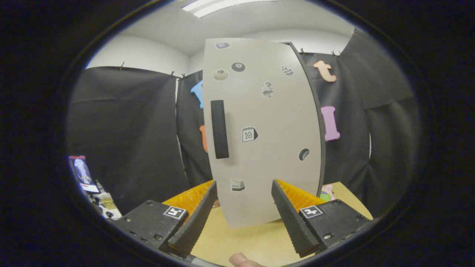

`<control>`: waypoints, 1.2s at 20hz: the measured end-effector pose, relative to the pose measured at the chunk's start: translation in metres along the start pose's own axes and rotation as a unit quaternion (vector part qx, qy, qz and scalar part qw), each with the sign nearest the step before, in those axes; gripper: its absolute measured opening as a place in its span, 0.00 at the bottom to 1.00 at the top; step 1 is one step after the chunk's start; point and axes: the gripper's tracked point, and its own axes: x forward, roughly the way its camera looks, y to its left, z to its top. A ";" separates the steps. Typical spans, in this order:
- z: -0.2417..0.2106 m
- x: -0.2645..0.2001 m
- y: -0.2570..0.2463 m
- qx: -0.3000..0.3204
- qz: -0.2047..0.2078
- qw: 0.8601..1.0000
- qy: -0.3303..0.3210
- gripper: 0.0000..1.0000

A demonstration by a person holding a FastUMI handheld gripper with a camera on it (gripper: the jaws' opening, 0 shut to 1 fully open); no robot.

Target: Open the shoe cabinet door, grab the shoes and put them into the shoe cabinet, then close the shoe cabinet door.

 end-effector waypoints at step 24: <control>0.006 -0.072 0.009 -0.017 -0.034 0.999 -0.029 0.97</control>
